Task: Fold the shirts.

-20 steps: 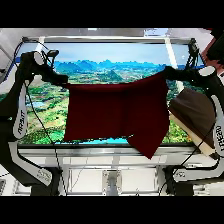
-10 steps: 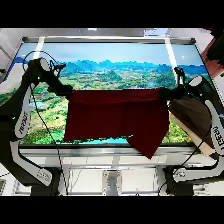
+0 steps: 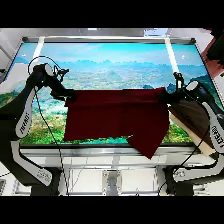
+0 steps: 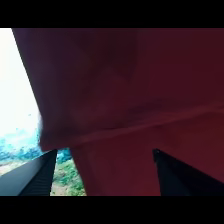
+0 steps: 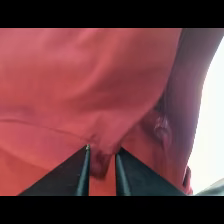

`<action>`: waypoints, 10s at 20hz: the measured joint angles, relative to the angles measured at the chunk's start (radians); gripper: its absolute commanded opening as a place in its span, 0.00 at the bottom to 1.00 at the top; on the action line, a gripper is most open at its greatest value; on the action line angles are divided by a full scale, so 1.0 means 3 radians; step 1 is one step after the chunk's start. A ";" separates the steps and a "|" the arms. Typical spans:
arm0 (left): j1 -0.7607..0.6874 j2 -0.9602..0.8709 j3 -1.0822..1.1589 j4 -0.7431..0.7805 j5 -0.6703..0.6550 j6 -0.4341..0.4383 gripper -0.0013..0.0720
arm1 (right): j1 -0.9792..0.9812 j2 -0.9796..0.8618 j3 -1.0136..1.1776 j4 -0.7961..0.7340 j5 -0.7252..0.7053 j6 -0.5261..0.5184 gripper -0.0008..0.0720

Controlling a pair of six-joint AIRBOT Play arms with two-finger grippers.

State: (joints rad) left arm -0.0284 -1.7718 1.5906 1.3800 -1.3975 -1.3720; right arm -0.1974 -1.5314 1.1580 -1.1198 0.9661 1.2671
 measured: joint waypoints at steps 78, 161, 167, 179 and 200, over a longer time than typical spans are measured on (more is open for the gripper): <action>0.0716 0.2505 -0.3858 -0.0998 0.0882 -0.1194 0.91 | -0.0937 0.1464 -0.2424 0.1517 0.1058 -0.0800 0.04; -0.0805 0.0991 -0.0841 -0.1551 0.2430 0.0738 0.78 | -0.0301 0.0434 0.0066 0.0198 0.0629 0.0577 0.89; -0.1556 0.0664 -0.0776 -0.0493 0.2413 0.0444 0.78 | -0.0374 -0.0029 0.0066 0.0390 0.0615 0.0303 0.89; -0.1752 0.0315 -0.0762 -0.0095 0.2237 0.0122 0.75 | -0.0323 -0.0584 0.0072 0.0888 0.0362 -0.0224 0.83; -0.1752 0.0013 -0.0762 -0.0289 0.2003 -0.0305 0.03 | -0.0060 0.0418 0.0086 0.2066 0.1006 -0.0855 0.04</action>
State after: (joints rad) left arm -0.5541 -1.7679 1.3621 1.2934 -0.7967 -1.4635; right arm -0.2153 -1.4059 1.1839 -0.4999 1.2678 1.0107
